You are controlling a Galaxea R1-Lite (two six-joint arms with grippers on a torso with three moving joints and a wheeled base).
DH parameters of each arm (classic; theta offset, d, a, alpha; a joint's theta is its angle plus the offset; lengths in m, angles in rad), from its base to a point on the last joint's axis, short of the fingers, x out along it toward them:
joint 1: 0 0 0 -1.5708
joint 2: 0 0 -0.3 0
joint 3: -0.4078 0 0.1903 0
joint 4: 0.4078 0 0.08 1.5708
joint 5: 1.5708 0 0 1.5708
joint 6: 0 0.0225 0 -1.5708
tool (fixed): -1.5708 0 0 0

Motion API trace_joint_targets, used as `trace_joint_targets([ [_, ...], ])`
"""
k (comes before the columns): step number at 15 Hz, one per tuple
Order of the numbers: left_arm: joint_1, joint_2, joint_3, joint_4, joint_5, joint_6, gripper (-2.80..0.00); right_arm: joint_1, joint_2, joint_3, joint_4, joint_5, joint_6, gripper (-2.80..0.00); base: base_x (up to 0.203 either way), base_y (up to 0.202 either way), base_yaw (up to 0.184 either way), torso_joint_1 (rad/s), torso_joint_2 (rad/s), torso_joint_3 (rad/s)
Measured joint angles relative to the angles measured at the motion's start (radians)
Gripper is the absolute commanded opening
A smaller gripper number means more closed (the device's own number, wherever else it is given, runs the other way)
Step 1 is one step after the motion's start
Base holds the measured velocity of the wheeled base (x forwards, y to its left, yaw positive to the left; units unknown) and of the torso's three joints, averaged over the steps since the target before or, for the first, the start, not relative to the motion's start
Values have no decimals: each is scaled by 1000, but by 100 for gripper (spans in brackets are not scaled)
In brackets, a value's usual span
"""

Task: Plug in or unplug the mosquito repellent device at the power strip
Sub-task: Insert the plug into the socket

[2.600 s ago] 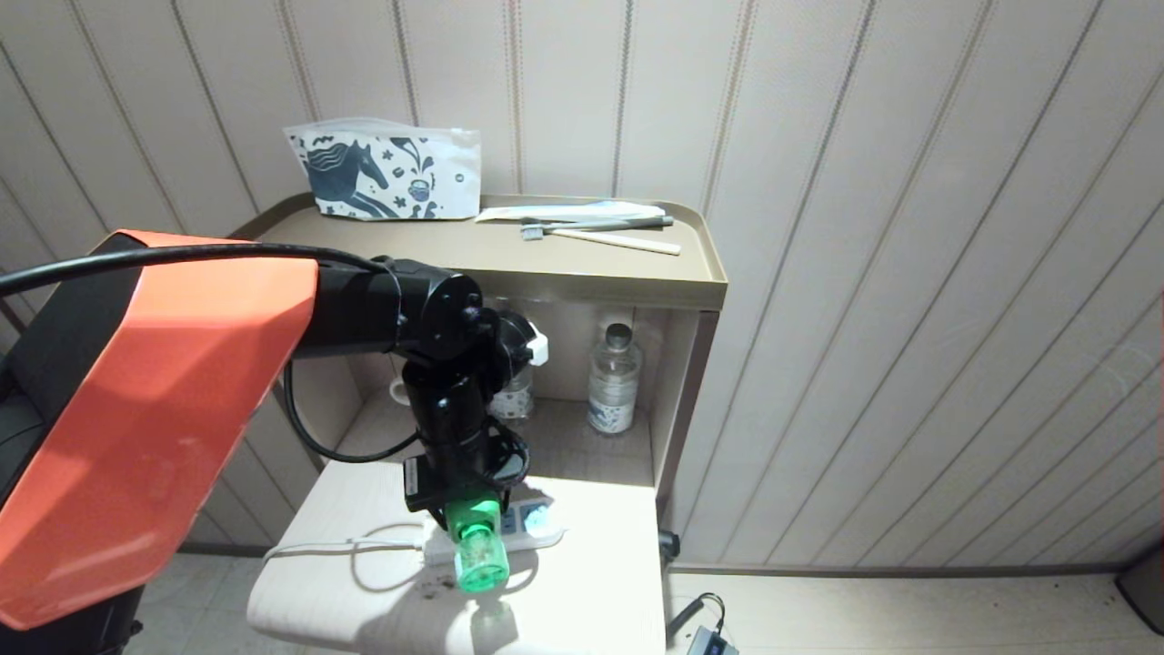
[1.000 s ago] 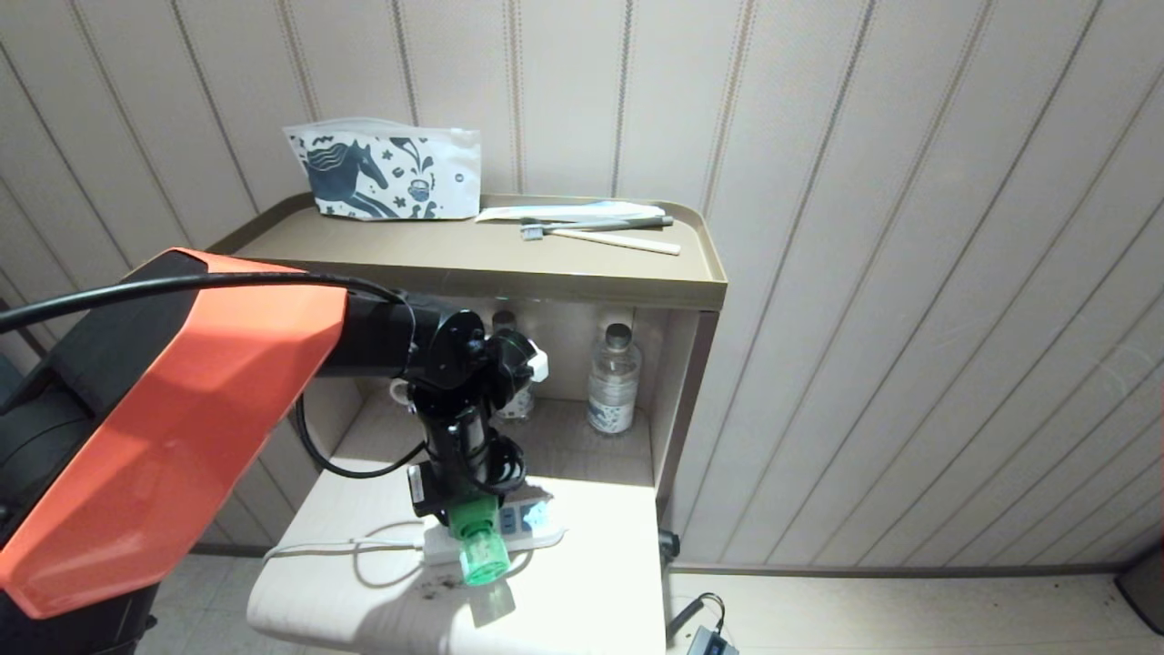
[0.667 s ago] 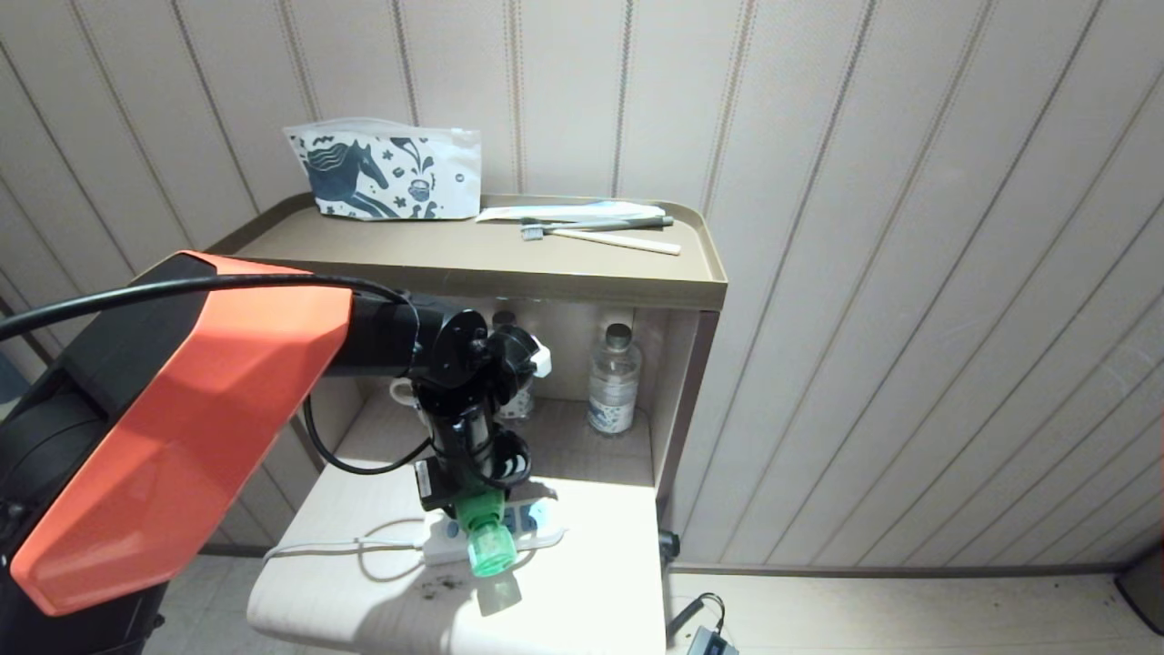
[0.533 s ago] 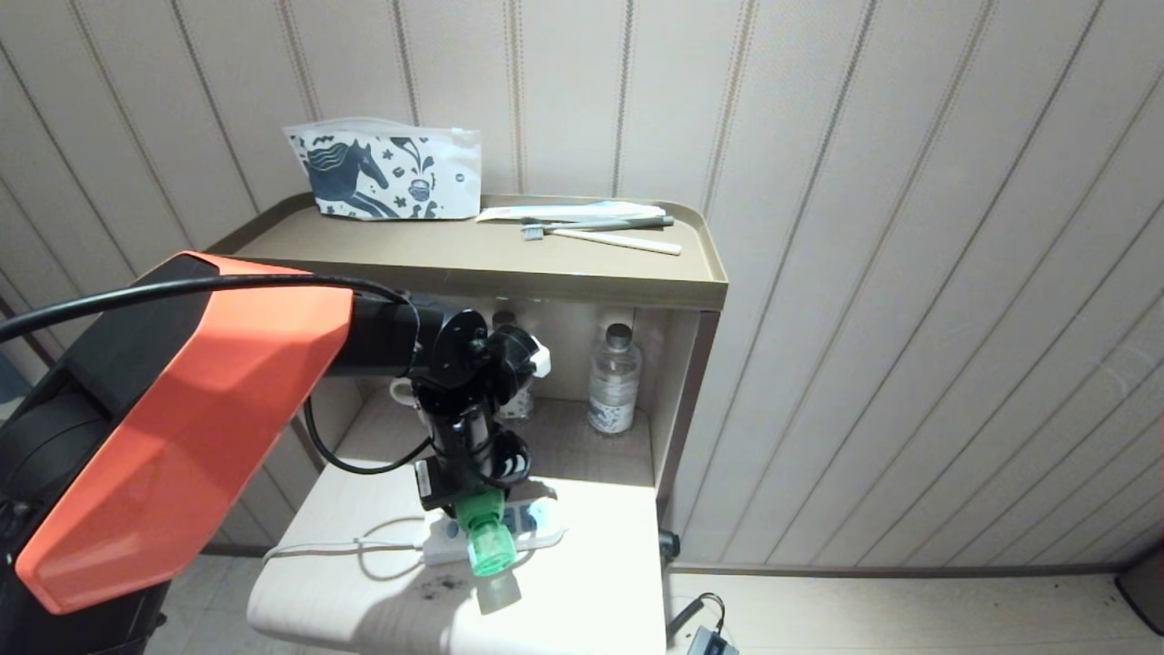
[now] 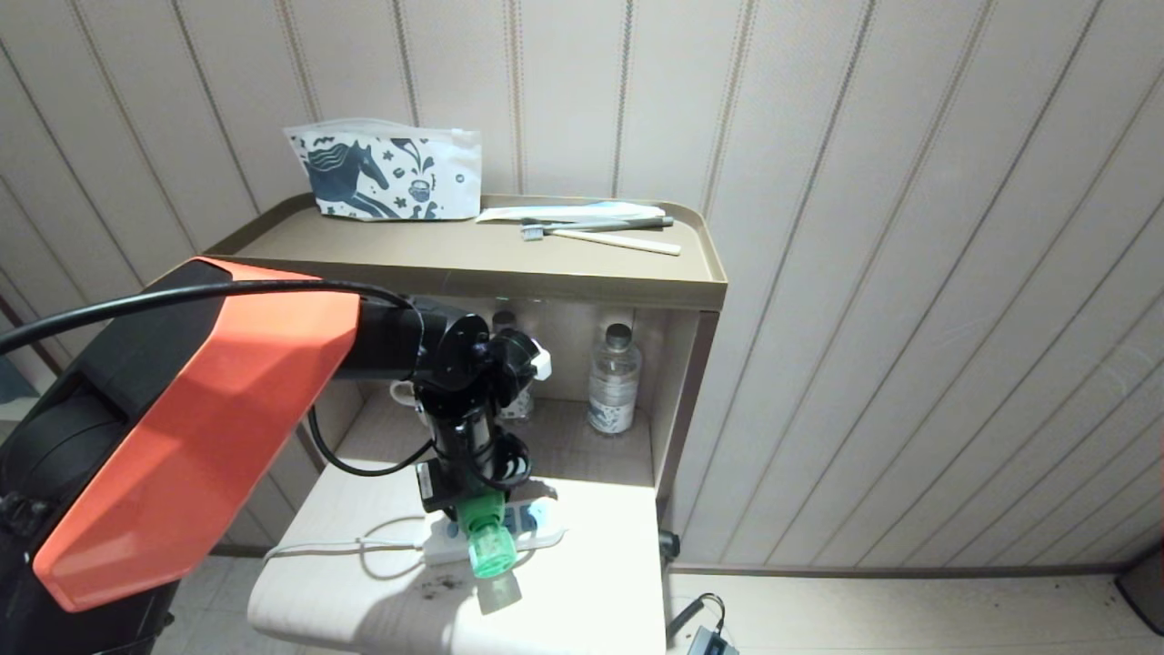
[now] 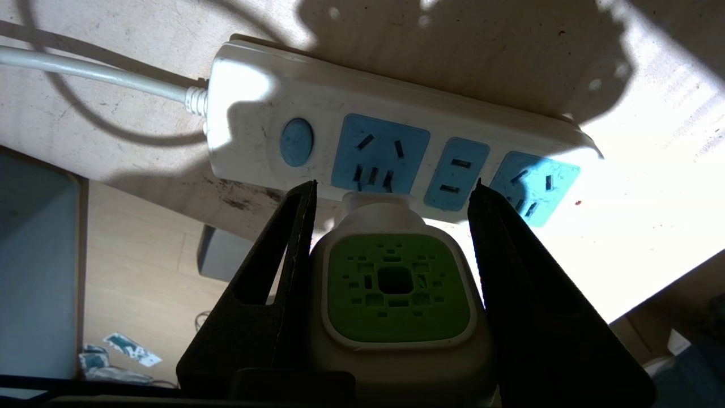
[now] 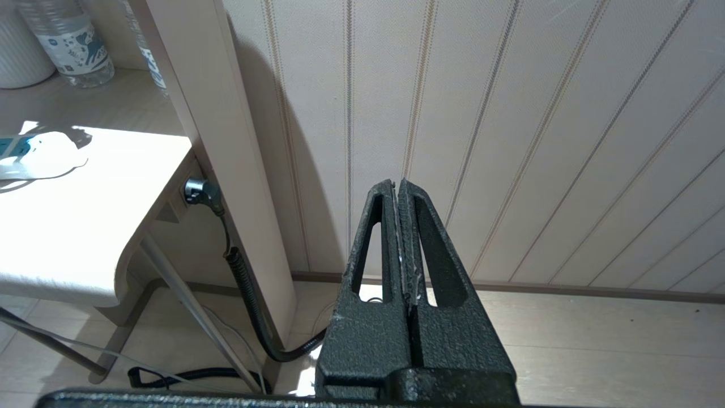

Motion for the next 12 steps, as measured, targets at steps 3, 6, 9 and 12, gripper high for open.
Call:
trace_joint_targets([
  [3,4,5,-5,1,0,2,-280,0,0,0,0,1,0,-280,0,0,0,0,0,0],
  [6,6,3,2,0,0,1,-280,0,0,0,0,0,0,-280,0,0,0,0,0,0],
  [9,7,-1,6,7,1,4,-280,0,0,0,0,1,0,-280,0,0,0,0,0,0],
  [12,6,-2,6,11,1,10,-280,0,0,0,0,0,0,-280,0,0,0,0,0,0],
])
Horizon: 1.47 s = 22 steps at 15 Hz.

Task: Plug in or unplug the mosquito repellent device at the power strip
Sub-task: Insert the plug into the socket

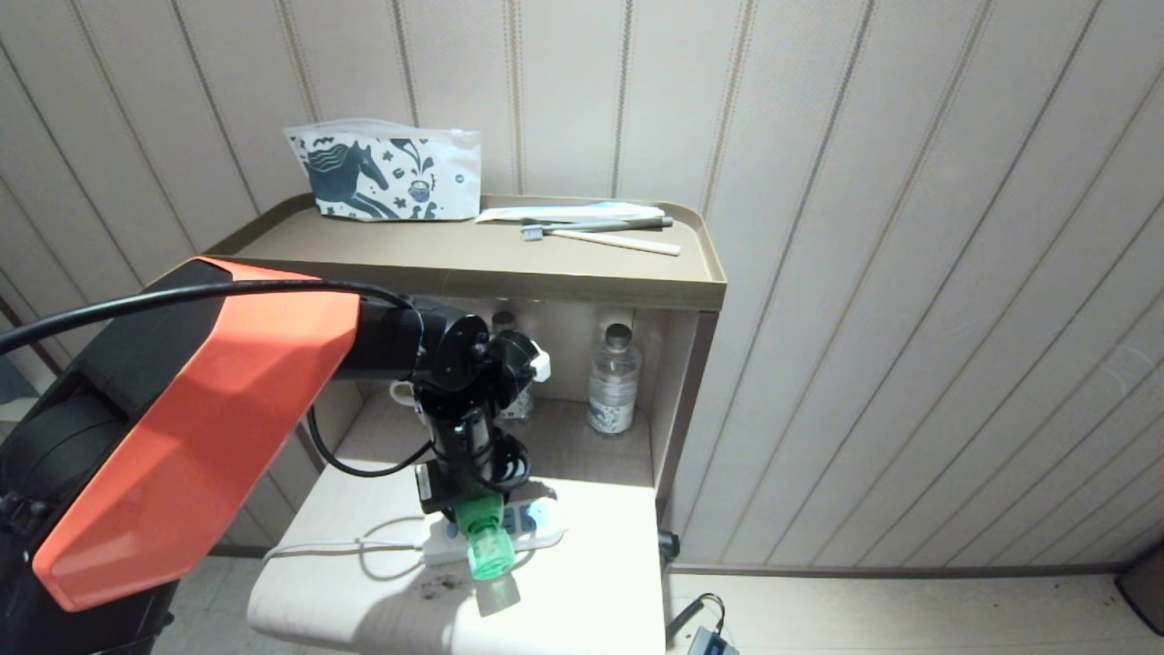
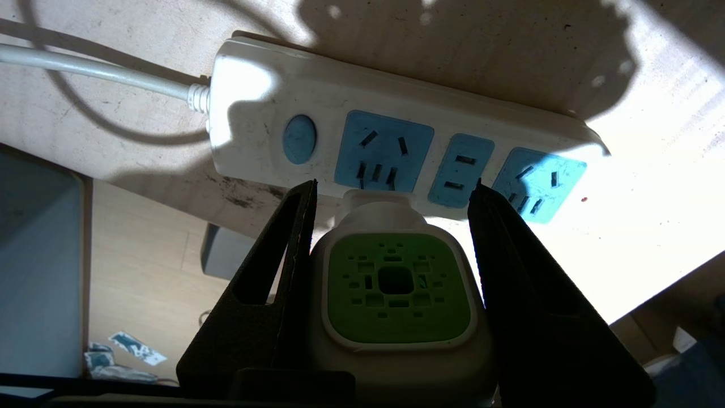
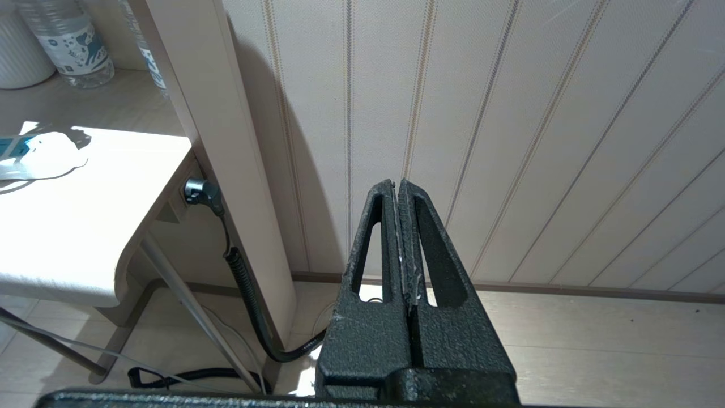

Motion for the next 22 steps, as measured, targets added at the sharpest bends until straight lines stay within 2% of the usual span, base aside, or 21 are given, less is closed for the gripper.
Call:
trace_joint_targets([
  [10,1,-11,13,-3,0,16,-280,0,0,0,0,0,0,-280,0,0,0,0,0,0],
  [22,-11,8,-27,-12,-4,16,-280,0,0,0,0,0,0,-280,0,0,0,0,0,0],
])
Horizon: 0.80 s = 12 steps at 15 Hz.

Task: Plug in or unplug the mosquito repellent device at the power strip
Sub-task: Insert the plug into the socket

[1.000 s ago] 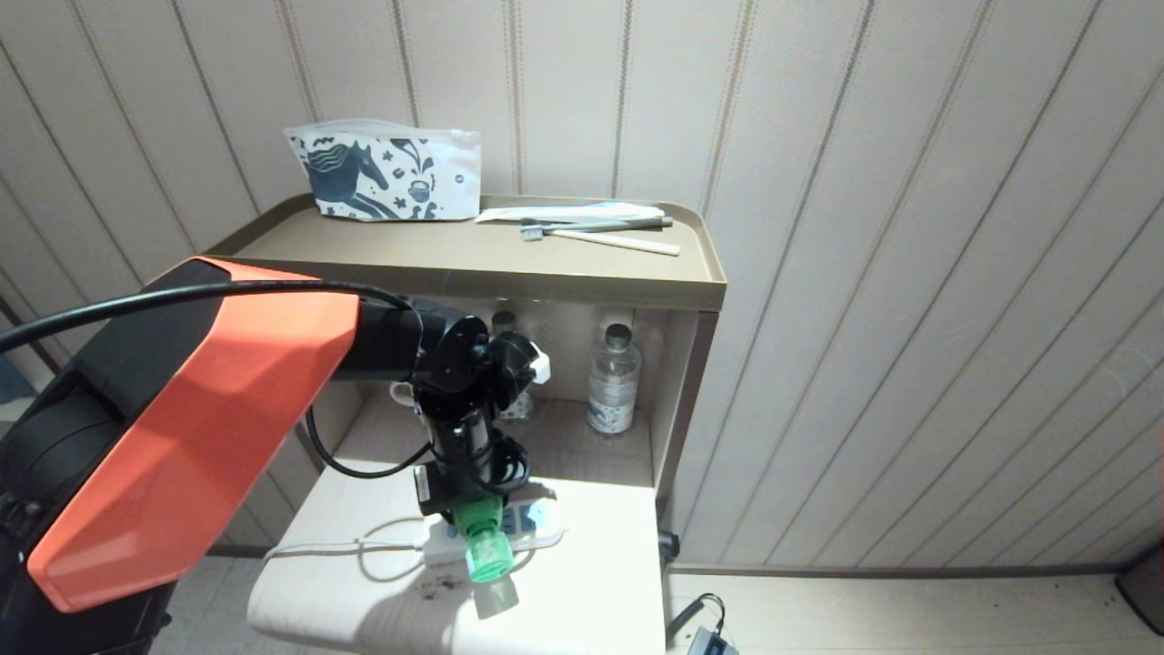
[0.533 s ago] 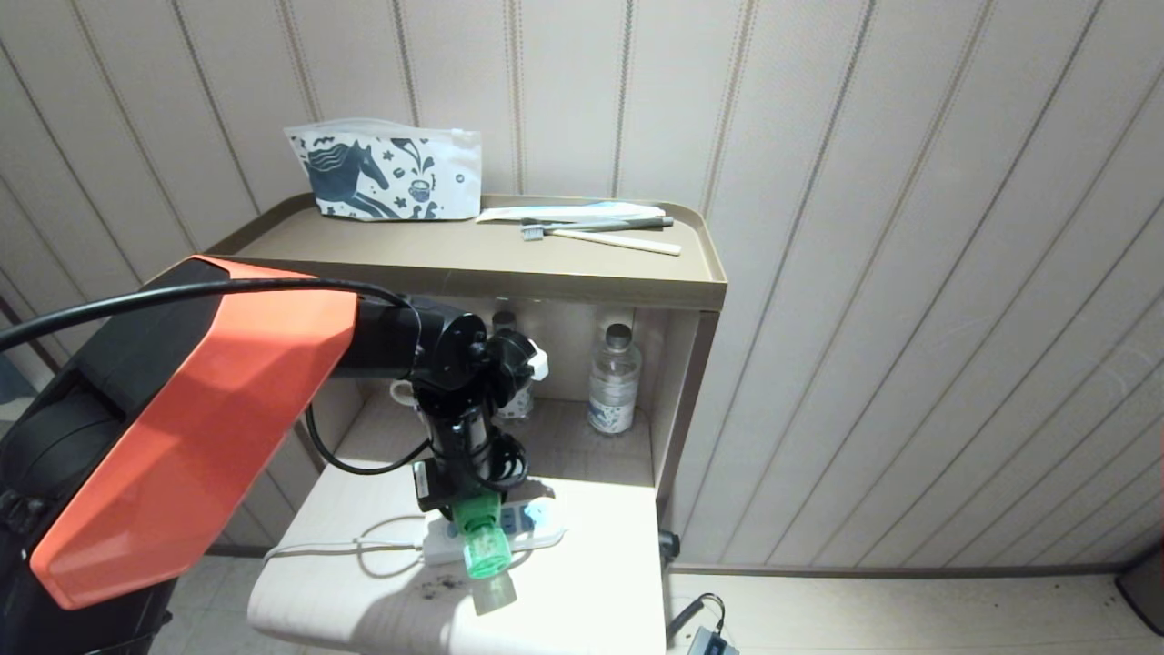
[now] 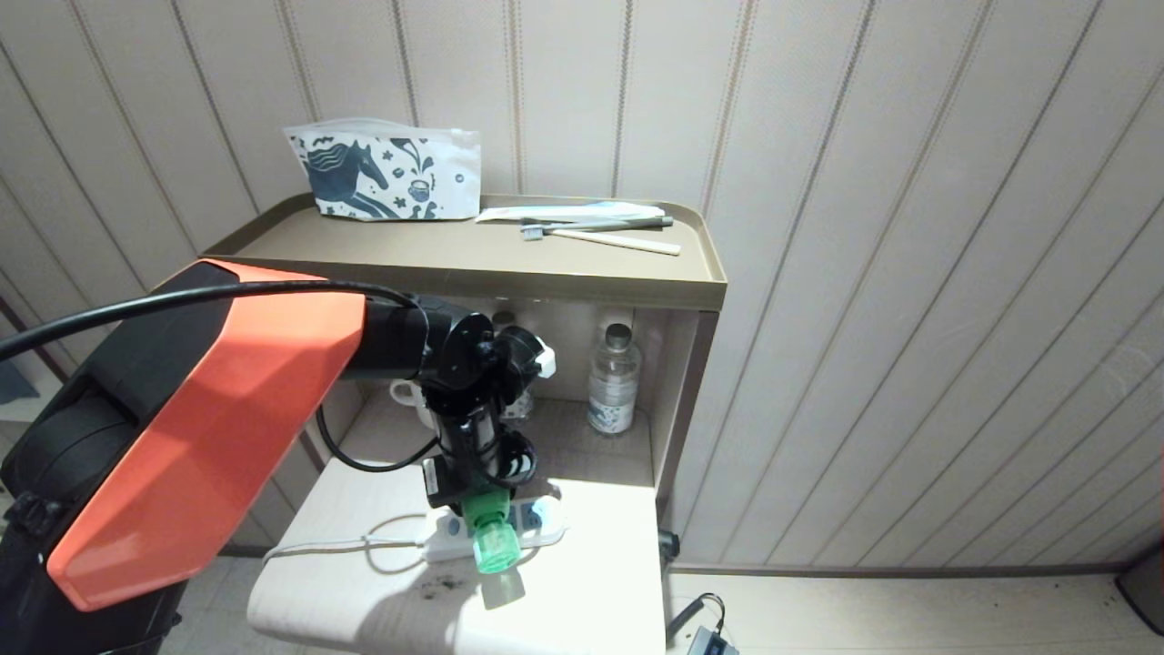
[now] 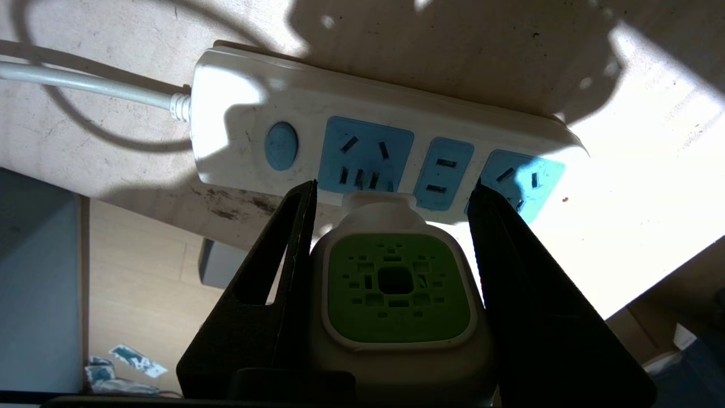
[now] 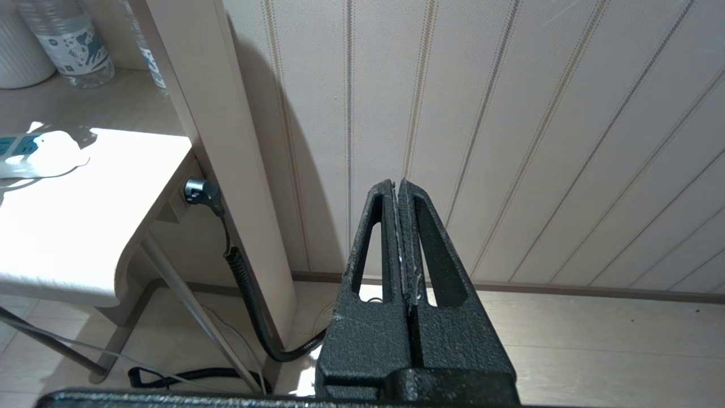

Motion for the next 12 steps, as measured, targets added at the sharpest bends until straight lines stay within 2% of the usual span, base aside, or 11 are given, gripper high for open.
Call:
trace_joint_targets([
  [12,8,-28,45,6,-1,0,-280,0,0,0,0,0,0,-280,0,0,0,0,0,0],
])
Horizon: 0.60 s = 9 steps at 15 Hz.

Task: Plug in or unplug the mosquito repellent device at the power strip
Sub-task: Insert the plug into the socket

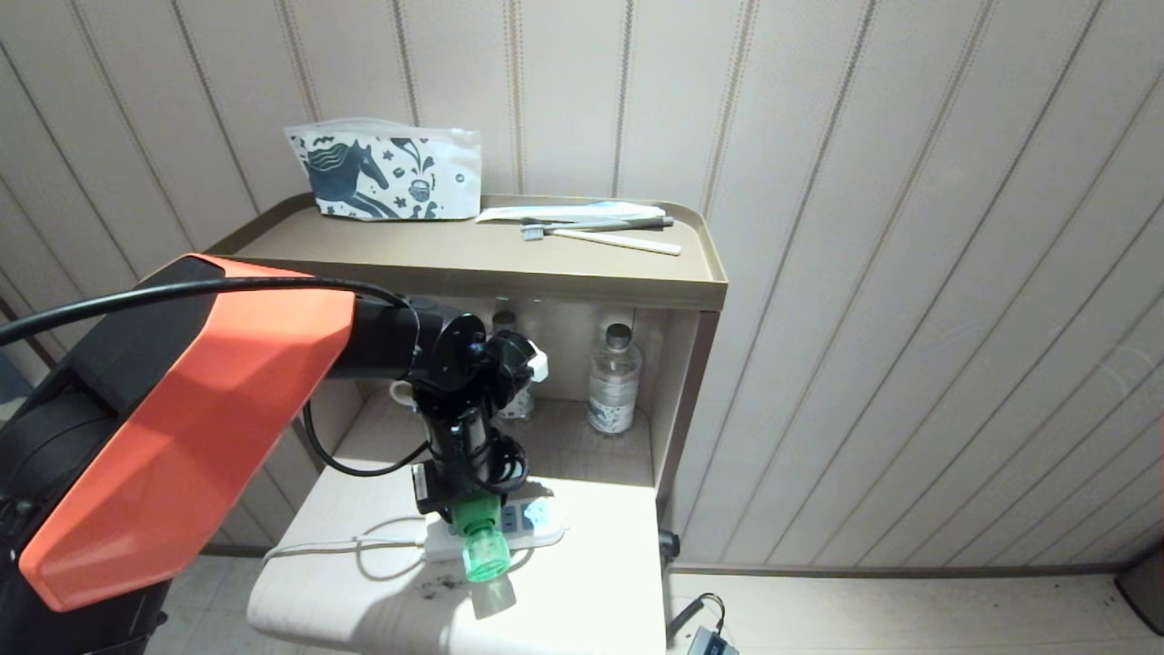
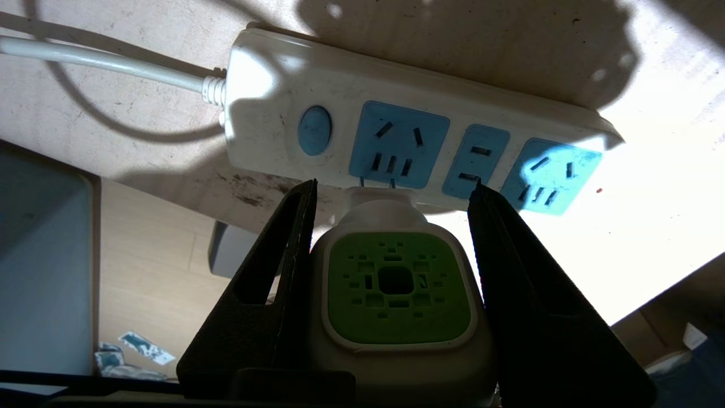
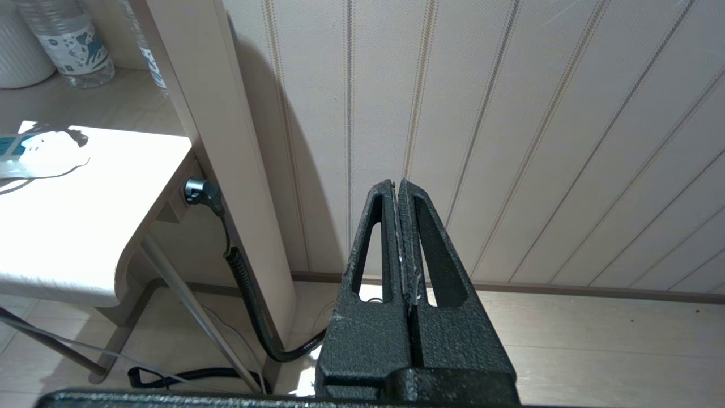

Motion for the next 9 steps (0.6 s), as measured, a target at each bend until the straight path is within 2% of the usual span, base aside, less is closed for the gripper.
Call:
trace_joint_targets([
  [9,-2,-15,6,3,2,9,-280,0,0,0,0,0,0,-280,0,0,0,0,0,0],
])
